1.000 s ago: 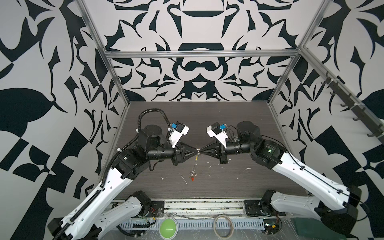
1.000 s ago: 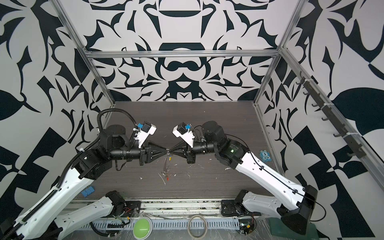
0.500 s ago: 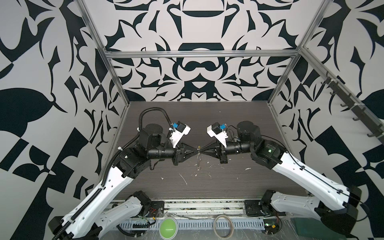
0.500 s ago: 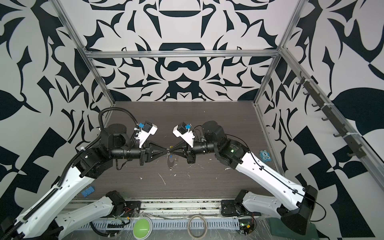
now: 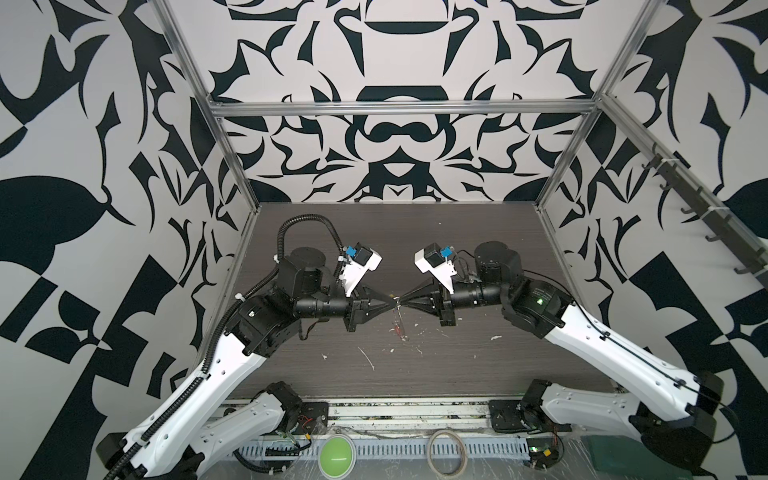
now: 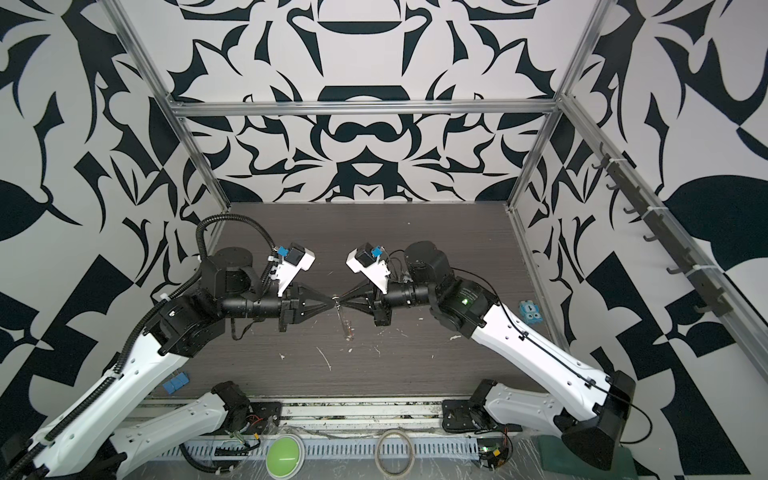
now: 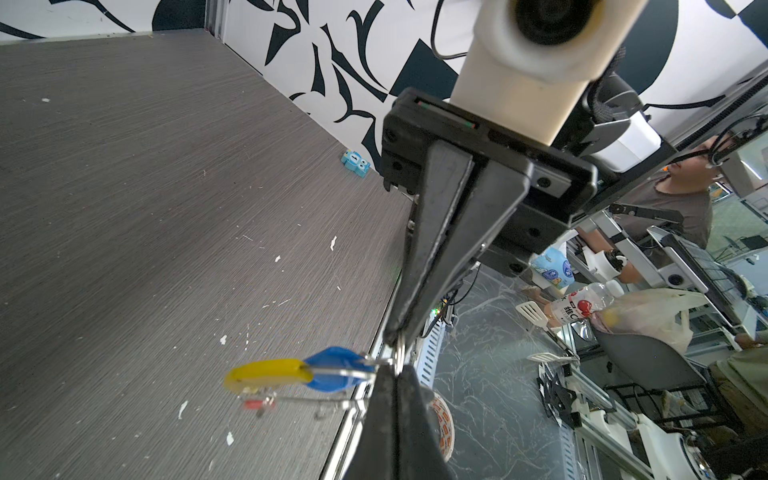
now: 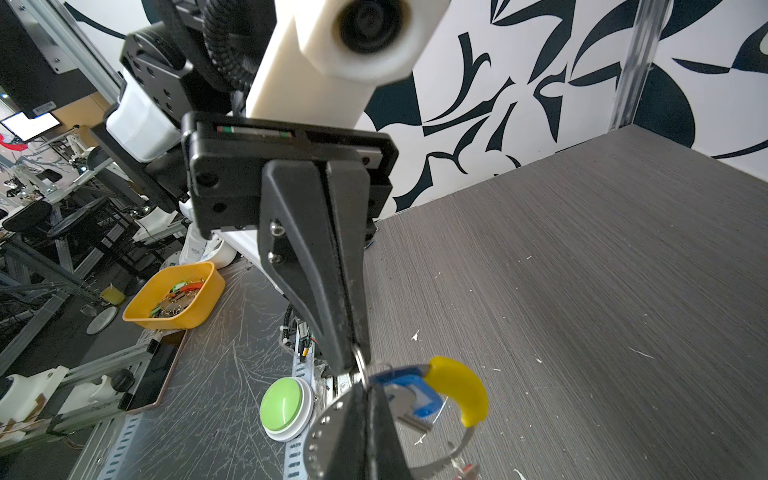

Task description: Remove the keys from the keyring

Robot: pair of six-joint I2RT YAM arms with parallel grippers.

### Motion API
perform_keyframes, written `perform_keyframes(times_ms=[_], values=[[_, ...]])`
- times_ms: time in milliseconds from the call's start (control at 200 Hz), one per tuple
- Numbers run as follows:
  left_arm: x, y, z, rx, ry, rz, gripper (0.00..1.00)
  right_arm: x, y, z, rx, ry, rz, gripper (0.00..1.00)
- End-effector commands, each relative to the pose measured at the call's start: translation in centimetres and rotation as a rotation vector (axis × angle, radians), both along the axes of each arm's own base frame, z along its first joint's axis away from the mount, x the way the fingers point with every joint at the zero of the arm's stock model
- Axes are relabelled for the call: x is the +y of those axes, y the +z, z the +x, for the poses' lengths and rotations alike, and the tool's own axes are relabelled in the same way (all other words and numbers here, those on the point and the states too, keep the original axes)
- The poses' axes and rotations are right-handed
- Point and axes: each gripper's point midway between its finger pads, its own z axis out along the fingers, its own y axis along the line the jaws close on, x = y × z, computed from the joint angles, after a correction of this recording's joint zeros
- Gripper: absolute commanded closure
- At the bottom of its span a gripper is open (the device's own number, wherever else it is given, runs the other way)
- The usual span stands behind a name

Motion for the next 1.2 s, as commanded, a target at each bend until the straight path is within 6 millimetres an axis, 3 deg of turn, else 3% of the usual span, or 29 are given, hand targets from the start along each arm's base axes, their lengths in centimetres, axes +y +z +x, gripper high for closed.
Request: perform_keyframes(times_ms=[0, 225, 510, 825, 1045, 1195], values=[[0.2, 1.5, -0.5, -0.012, -0.008, -0.026, 1.0, -0.2, 2.8, 0.0, -0.093, -0.01, 0.08, 1.0], [0.3, 1.5, -0.5, -0.013, -0.006, -0.025, 1.0, -0.6, 3.3, 0.5, -0.12, -0.054, 0.089, 0.88], [0.5, 1.5, -0.6, -0.024, -0.003, -0.027, 1.0, -1.3, 3.2, 0.5, -0.132, -0.09, 0.093, 0.65], [0.6, 1.8, -1.3, -0.026, -0.028, -0.042, 1.0, -1.8, -0.1, 0.2, -0.137, -0.107, 0.139, 0.43], [0.5, 1.9, -1.7, -0.017, -0.052, -0.052, 1.0, -0.7, -1.0, 0.0, -0.119, -0.05, 0.157, 0.41], [0.5, 1.7, -1.7, -0.01, -0.051, -0.053, 1.0, -0.2, -0.4, -0.5, -0.117, -0.003, 0.186, 0.41]])
